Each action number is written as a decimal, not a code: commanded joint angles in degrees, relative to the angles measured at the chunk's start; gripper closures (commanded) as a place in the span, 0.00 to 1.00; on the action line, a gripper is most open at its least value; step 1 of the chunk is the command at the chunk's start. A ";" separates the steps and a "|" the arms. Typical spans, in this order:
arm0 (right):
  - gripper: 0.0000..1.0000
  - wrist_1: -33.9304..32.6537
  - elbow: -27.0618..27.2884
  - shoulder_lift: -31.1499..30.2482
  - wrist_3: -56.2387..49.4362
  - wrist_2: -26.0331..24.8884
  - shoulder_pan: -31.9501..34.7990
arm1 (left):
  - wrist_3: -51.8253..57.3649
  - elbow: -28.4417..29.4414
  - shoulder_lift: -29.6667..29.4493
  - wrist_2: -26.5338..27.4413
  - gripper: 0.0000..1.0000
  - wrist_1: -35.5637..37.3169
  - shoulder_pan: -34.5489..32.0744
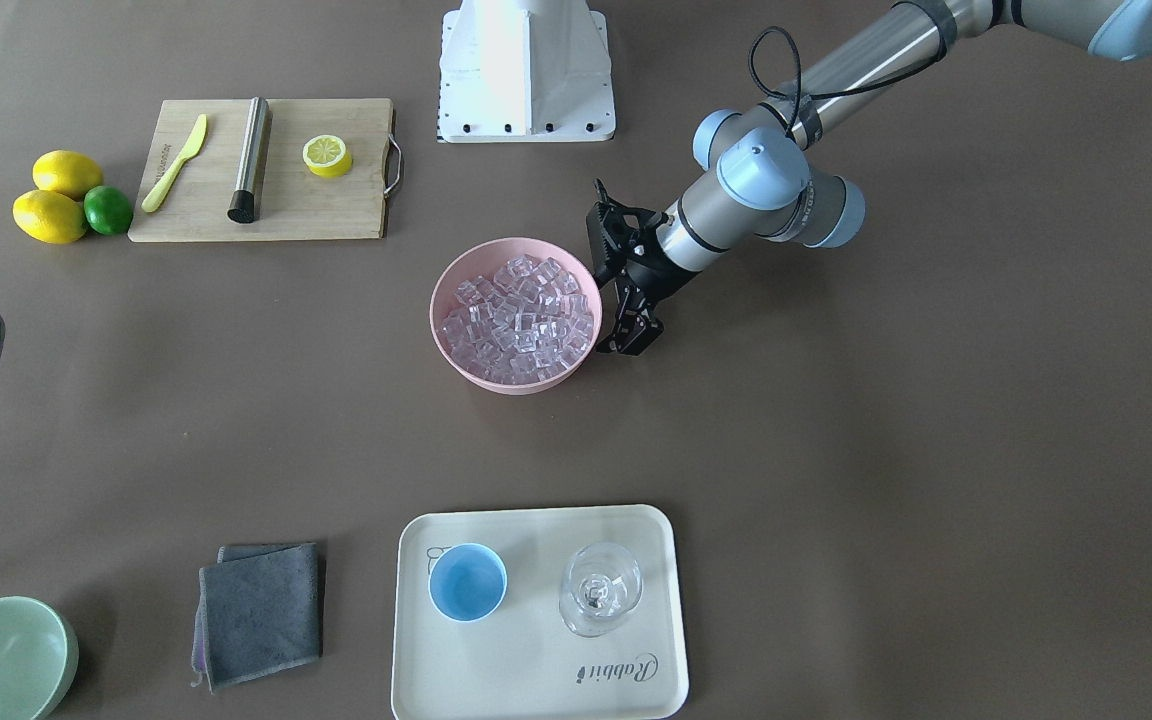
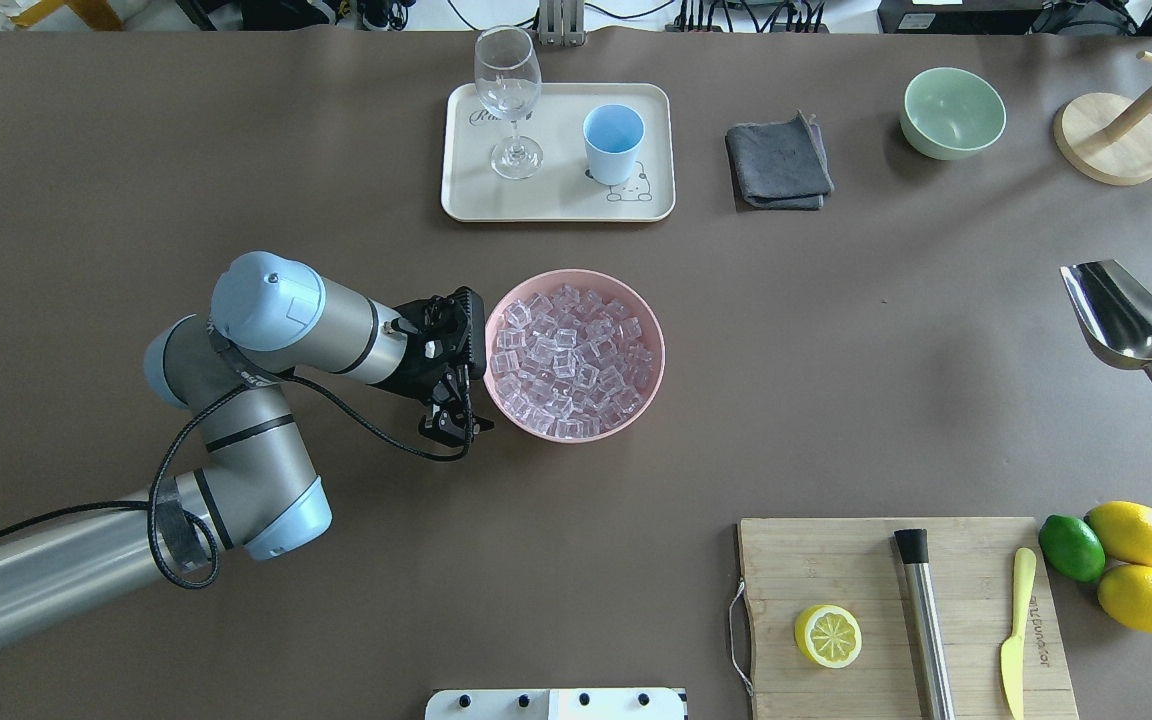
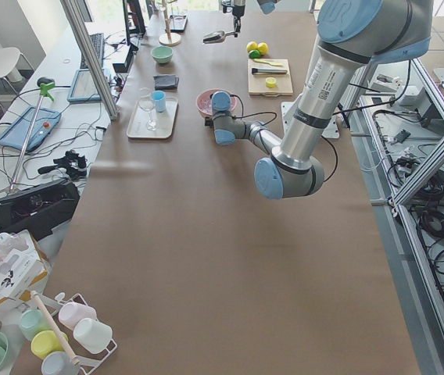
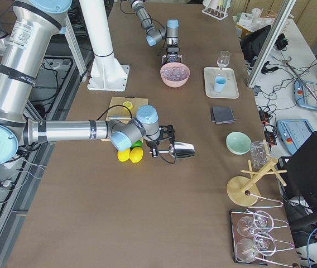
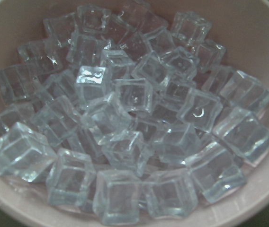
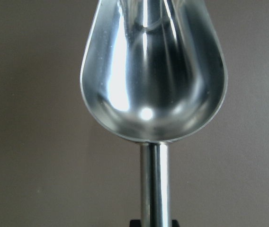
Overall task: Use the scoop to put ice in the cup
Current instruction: 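Lift the metal scoop with the right gripper and swing it toward the bowl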
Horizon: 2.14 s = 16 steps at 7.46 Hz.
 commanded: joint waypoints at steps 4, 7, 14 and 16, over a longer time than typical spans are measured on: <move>1.00 -5.73 5.38 3.69 -16.22 4.90 2.86 | 0.13 1.42 -1.27 -1.53 0.01 0.48 -0.97; 1.00 -15.87 12.07 6.88 -31.04 6.24 4.19 | -0.31 1.33 -1.27 -1.53 0.01 0.39 -0.97; 1.00 -45.61 13.84 32.31 -39.97 2.03 -5.36 | -0.40 1.33 -1.27 -1.44 0.02 0.39 -0.71; 1.00 -56.68 15.68 40.32 -40.41 -4.63 -11.42 | -1.96 1.25 -1.36 -1.36 0.02 0.48 -0.62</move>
